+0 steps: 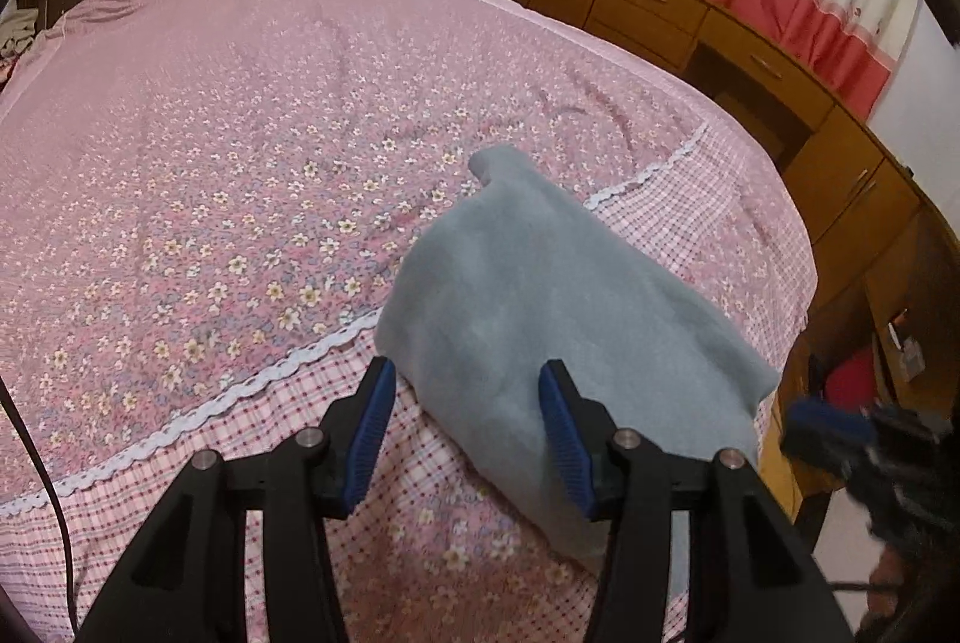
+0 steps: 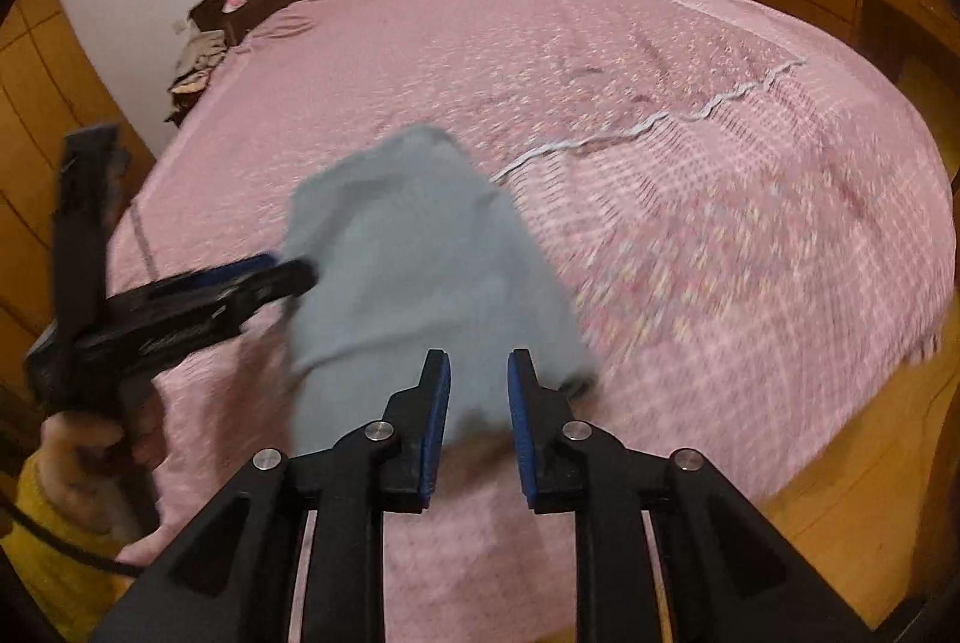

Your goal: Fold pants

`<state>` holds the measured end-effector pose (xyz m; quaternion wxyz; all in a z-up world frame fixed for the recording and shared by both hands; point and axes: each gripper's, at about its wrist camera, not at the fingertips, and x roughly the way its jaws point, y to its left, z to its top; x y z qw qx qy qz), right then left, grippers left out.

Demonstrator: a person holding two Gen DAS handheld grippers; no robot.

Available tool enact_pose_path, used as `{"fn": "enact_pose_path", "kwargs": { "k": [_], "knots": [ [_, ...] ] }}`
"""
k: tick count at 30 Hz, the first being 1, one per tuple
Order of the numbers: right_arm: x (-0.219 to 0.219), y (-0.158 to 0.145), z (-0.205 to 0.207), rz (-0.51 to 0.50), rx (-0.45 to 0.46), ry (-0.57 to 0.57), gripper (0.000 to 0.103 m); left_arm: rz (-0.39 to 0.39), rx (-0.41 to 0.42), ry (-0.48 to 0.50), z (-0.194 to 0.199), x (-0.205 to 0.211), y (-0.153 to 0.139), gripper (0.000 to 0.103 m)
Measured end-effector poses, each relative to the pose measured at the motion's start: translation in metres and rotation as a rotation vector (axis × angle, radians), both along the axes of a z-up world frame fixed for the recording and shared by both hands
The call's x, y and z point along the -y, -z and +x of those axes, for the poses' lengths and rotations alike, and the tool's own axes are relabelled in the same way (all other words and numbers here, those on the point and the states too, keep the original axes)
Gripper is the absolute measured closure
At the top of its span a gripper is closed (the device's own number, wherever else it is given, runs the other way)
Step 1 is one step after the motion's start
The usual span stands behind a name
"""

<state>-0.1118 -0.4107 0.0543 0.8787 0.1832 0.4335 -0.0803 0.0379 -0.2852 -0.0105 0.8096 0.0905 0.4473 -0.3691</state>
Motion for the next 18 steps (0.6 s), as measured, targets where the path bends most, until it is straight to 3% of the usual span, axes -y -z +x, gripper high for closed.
{"fn": "enact_pose_path", "kwargs": {
  "k": [8,14,18],
  "knots": [
    [-0.053,0.013,-0.010,0.086,-0.023,-0.095,0.076,-0.030,-0.018,-0.013,-0.004,-0.015,0.000,0.051],
    [-0.055,0.042,0.010,0.164,-0.058,-0.049,0.076,-0.012,0.003,-0.002,-0.007,-0.016,0.000,0.051],
    [-0.059,0.042,0.010,0.184,-0.030,-0.039,0.094,0.001,0.008,-0.010,-0.005,-0.014,0.003,0.047]
  ]
}}
